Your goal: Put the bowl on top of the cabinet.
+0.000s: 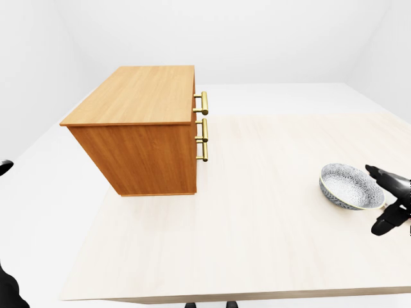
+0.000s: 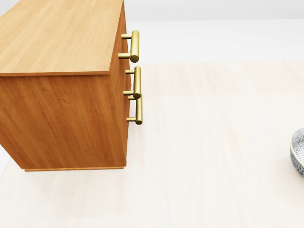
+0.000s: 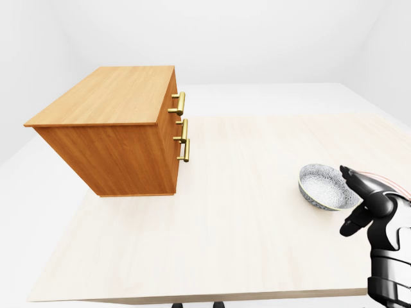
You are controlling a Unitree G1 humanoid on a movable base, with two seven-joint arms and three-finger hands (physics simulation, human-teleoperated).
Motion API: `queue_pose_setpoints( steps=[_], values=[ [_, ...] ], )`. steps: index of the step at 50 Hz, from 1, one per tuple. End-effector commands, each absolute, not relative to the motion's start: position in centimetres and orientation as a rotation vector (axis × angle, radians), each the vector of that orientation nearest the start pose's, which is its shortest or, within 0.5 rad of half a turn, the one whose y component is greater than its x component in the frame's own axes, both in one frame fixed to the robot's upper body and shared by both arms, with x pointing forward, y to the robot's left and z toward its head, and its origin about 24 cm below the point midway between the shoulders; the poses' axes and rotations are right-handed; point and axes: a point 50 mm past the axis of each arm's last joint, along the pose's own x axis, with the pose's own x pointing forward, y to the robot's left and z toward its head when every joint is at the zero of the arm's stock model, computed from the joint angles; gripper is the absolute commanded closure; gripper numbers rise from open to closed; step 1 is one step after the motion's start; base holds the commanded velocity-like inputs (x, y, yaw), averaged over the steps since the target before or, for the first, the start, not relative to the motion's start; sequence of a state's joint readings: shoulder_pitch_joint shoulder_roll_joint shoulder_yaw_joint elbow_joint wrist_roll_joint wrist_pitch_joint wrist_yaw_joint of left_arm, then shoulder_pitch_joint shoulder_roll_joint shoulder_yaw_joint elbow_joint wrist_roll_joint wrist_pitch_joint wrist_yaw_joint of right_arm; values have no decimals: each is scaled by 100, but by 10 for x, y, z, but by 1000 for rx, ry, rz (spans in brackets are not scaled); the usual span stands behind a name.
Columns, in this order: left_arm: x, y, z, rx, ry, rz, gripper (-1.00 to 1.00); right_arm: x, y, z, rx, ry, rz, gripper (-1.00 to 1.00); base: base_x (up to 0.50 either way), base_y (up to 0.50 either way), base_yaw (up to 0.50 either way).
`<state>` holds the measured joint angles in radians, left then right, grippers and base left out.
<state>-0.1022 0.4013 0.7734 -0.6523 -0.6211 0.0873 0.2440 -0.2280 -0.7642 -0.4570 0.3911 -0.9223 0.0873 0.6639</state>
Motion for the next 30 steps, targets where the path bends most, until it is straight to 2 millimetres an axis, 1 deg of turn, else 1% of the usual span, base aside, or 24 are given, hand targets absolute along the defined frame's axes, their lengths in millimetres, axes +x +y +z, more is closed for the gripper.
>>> queue_pose_setpoints(
  steps=[1, 3, 6, 13, 25, 30],
  values=[
    [158, 309, 256, -107, -913, 550, -100, 253, -390, 123, -1276, 748, -66, -100, 0, 0, 0],
    [158, 309, 256, -107, -912, 550, -100, 255, -389, 126, -1281, 745, -63, -100, 0, 0, 0],
    [159, 309, 255, -107, -908, 550, -100, 254, -387, 123, -1279, 743, -59, -100, 0, 0, 0],
    [158, 309, 255, -108, -910, 549, -100, 256, -386, 112, -1276, 763, -46, -100, 0, 0, 0],
    [157, 309, 256, -108, -913, 551, -100, 263, -377, 90, -1264, 777, -9, -100, 0, 0, 0],
    [158, 309, 255, -108, -912, 551, -100, 262, -377, 87, -1261, 785, -5, -100, 0, 0, 0]
  ],
)
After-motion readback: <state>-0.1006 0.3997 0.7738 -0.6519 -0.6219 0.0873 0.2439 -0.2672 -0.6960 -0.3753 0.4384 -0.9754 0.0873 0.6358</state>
